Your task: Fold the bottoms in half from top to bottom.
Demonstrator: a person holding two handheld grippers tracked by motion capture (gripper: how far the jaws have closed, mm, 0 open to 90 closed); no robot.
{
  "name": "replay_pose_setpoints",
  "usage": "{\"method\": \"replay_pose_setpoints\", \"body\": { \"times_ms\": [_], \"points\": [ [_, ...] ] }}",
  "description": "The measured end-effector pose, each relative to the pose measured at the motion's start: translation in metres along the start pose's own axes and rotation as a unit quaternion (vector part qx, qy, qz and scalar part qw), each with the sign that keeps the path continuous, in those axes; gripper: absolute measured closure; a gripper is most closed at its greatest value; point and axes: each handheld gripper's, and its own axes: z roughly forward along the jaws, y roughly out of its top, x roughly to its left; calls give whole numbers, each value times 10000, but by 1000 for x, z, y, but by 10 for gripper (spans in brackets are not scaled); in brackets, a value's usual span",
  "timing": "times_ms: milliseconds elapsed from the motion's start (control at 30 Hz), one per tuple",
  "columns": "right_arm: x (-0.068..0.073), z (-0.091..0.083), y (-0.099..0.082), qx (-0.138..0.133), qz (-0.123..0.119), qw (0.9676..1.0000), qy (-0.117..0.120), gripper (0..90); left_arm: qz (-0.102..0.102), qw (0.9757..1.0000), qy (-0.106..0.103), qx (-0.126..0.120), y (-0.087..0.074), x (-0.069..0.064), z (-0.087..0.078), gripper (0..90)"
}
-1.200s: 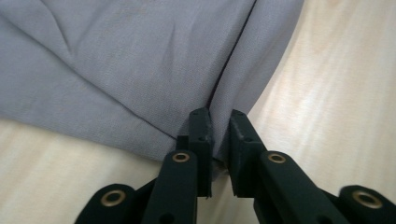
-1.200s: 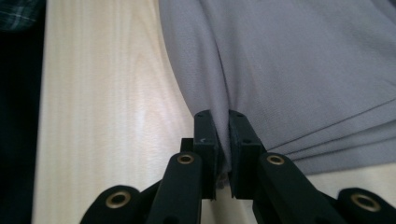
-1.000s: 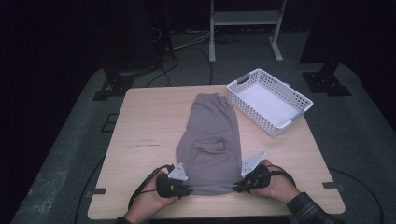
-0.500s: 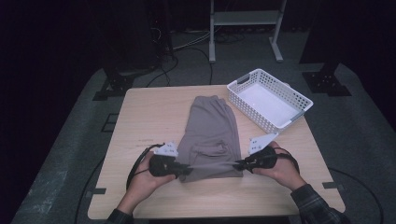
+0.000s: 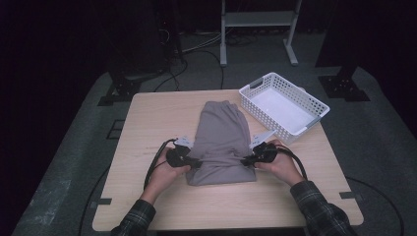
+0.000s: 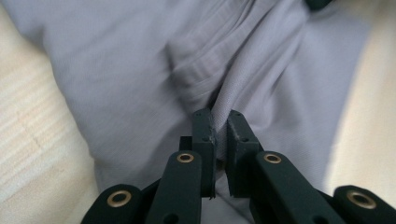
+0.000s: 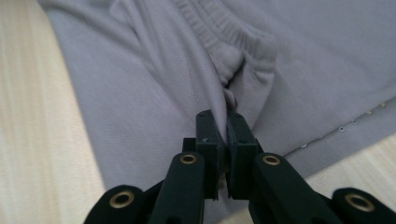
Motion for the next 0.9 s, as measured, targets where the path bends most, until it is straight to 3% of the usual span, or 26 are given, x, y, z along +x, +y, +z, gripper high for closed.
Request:
{"method": "replay_pose_setpoints", "body": {
  "times_ms": [33, 100, 300, 467, 633, 900],
  "points": [
    [0, 0, 0, 0, 0, 10000, 0, 848, 67, 9998, 65, 152, -1, 1, 4, 837],
    [-2, 4, 0, 57, 18, 10000, 21, 848, -6, 9999, -37, 147, -1, 3, 8, 839],
    [1, 4, -2, 154, 25, 9998, 87, 848, 161, 9994, -44, 318, -1, -3, 7, 840],
    [15, -1, -6, 298, -101, 9994, 157, 847, 243, 9987, -267, 371, -13, -20, 2, 841],
    [26, -3, -9, 398, -287, 9986, 211, 847, 303, 9982, -315, 405, -20, -29, -2, 841],
    [44, -9, -18, 434, -388, 9975, 406, 847, 320, 9973, -508, 412, -35, -46, -10, 841]
  ]
}}
